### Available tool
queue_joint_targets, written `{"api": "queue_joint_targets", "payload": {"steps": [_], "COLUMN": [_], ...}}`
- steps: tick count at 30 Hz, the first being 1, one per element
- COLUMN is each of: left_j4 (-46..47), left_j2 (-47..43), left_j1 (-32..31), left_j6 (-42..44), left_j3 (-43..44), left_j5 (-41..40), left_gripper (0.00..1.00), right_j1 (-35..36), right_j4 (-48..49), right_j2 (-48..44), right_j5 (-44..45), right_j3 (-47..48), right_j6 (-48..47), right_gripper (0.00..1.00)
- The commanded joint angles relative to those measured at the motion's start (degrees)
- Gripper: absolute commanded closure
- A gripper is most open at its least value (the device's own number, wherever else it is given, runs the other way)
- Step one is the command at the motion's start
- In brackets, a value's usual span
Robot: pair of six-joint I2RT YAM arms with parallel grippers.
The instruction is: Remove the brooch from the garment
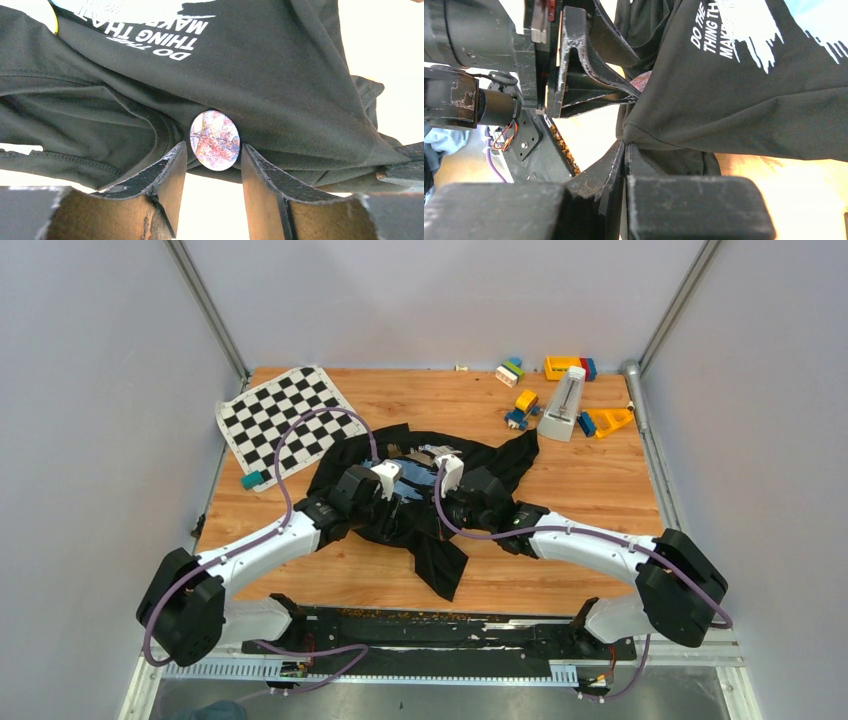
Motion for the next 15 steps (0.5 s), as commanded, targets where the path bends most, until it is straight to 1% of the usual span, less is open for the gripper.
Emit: {"api": "queue_joint_targets", "payload": {"steps": [1, 4, 6, 7, 10, 15], "left_j4": [1.78, 1.89, 1.80, 1.64, 0.95, 0.89], "left_j2": [1.14, 1.76, 1.96, 2.04, 2.22, 1.42], "left_j1": [-0.39, -0.45, -0.45, -0.41, -0.41, -0.38], "left_j6": [1.77, 1.36, 0.80, 0.51, -0.89, -1.86], "left_j3": [0.81, 0.94, 1.06, 1.18, 1.75, 1.68], "left_j5": [-1.34, -2.68, -4.85, -5.69, -8.36, -8.88], "left_gripper": [0.50, 0.52, 0.56, 0.61, 0.69, 0.80], "right_j1": [-0.33, -0.62, -0.79, -0.86, -0.90, -0.92], "right_j4": [2.27, 2.27, 2.27, 2.27, 2.27, 2.27], "right_j2": [-2.03, -1.99, -1.90, -1.86, -1.51, -0.64], "right_j5": [-2.46, -3.27, -3.56, -3.67, -3.69, -4.13], "right_j3": [0.05, 0.07, 0.11, 0.12, 0.12, 0.37], "right_j6": [1.12, 1.28, 1.35, 1.33, 1.28, 1.28], "right_gripper": [0.95, 0.95, 0.95, 0.95, 0.95, 0.95]}}
